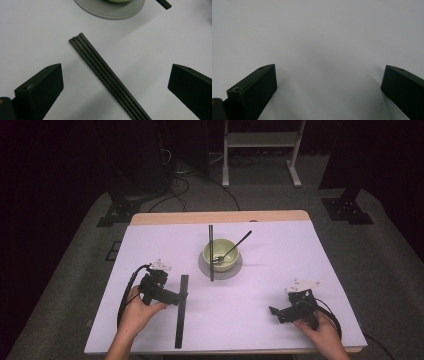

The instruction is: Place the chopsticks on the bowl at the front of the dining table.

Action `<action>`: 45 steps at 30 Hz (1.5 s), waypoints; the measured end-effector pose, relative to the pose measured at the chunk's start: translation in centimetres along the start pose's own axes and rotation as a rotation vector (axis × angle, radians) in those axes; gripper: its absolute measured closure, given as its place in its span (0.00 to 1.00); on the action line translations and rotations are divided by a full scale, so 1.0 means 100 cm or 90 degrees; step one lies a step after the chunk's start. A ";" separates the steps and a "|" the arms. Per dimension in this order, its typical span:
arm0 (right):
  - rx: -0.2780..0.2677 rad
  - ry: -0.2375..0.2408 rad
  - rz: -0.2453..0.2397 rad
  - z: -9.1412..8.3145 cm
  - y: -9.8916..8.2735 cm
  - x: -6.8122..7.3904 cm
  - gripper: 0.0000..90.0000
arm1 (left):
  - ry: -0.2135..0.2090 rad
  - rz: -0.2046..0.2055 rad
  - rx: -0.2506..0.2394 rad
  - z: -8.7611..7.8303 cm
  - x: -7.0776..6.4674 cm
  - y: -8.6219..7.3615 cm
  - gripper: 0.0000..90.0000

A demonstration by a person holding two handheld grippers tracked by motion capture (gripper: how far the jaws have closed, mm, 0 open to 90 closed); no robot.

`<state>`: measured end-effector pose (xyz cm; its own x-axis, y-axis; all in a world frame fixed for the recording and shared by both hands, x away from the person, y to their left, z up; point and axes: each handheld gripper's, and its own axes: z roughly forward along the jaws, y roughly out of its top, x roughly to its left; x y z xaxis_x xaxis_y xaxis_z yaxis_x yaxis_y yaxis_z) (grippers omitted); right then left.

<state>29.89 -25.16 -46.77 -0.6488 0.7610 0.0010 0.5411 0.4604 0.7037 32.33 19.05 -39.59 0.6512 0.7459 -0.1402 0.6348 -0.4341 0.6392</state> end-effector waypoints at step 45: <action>0.000 0.000 -0.001 0.000 0.000 0.000 0.00 | 0.089 0.056 -0.057 0.005 0.026 -0.092 0.00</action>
<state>29.89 -25.16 -46.77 -0.6494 0.7604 -0.0001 0.5404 0.4615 0.7036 28.42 24.73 -46.26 0.6346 0.7725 0.0223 0.5335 -0.4588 0.7106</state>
